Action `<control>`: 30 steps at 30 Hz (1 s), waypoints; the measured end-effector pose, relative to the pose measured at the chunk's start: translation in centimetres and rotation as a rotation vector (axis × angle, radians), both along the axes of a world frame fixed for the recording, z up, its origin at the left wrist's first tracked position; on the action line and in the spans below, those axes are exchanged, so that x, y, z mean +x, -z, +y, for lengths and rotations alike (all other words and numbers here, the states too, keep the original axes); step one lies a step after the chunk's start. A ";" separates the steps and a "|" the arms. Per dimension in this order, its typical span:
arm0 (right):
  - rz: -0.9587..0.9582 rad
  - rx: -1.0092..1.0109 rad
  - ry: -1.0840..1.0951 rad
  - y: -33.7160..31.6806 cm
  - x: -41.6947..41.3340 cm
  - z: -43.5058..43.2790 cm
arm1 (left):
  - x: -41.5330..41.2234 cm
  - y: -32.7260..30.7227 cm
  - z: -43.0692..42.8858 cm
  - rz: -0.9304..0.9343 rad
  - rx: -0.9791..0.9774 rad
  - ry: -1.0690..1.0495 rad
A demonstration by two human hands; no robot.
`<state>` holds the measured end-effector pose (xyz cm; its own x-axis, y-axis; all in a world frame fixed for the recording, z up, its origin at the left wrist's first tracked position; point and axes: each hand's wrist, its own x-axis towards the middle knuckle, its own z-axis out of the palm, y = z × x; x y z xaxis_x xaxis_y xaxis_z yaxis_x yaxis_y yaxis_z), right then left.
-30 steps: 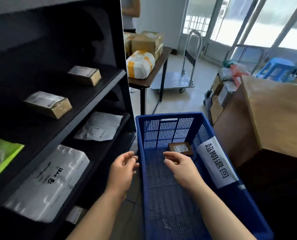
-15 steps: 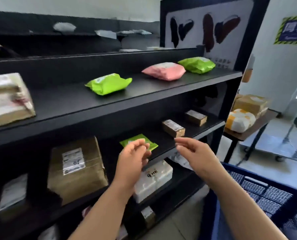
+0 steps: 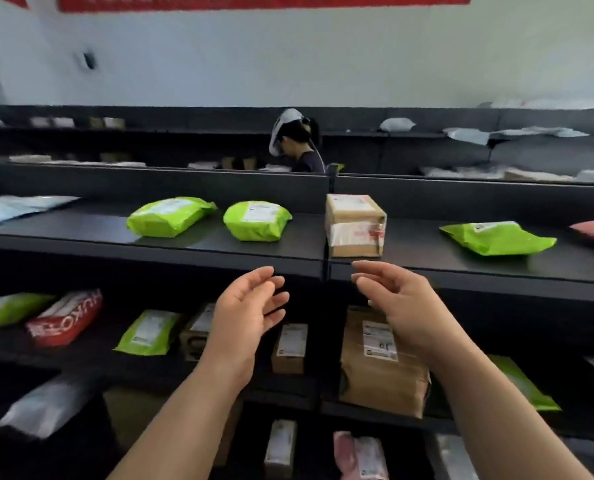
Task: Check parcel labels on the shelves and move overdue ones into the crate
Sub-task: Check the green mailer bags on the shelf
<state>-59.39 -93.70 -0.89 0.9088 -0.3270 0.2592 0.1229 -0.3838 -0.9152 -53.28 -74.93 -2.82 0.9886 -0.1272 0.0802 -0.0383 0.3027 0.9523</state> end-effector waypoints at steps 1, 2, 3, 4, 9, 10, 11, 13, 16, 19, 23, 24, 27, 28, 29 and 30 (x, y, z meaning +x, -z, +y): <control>-0.004 -0.007 -0.026 -0.4 1.3 1.6 | 1.1 -0.2 1.9 0.003 -0.010 -0.043; -0.013 -0.009 -0.042 -0.8 2.6 3.0 | 2.0 -0.4 3.6 0.003 -0.022 -0.079; -0.023 -0.008 -0.054 -1.0 4.1 4.5 | 3.3 -0.5 5.3 0.005 -0.037 -0.107; -0.031 -0.003 -0.070 -1.4 5.7 6.0 | 4.7 -0.8 7.1 0.008 -0.045 -0.139; -0.057 0.046 -0.103 -3.3 17.6 16.7 | 17.3 -3.0 18.5 -0.045 -0.081 -0.287; -0.051 0.078 -0.107 -3.3 19.8 18.3 | 19.7 -3.4 20.1 -0.050 -0.056 -0.291; -0.031 0.099 -0.106 -3.0 20.5 18.4 | 20.5 -3.2 20.1 -0.055 -0.021 -0.298; 0.000 0.136 -0.091 -2.3 22.4 18.7 | 22.1 -2.8 20.3 -0.078 0.089 -0.335; 0.040 0.149 -0.050 -2.0 26.6 21.0 | 25.1 -3.3 21.7 -0.107 0.318 -0.364; 0.058 0.176 0.015 -2.2 32.0 24.2 | 30.0 -4.1 23.3 -0.127 0.465 -0.336; 0.111 0.195 0.036 -2.5 36.2 26.3 | 35.0 -4.2 23.4 -0.069 0.587 -0.248; 0.130 0.200 0.040 -2.6 36.8 26.7 | 35.9 -4.1 23.3 -0.067 0.593 -0.211; 0.175 0.205 0.028 -2.8 38.6 27.1 | 38.7 -3.7 22.7 -0.049 0.565 -0.086; 0.181 0.225 0.023 -2.8 38.7 27.2 | 39.5 -3.3 22.6 -0.027 0.563 -0.049; 0.176 0.250 0.019 -2.5 39.0 27.0 | 39.9 -3.1 22.6 -0.004 0.530 -0.006; 0.182 0.266 0.036 -2.4 38.8 27.1 | 39.8 -2.9 22.8 0.019 0.512 0.025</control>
<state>-20.58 -66.64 1.46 0.9189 -0.3945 -0.0058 -0.0618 -0.1295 -0.9897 -13.43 -52.14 0.12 0.9854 -0.1696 -0.0162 -0.0187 -0.2021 0.9792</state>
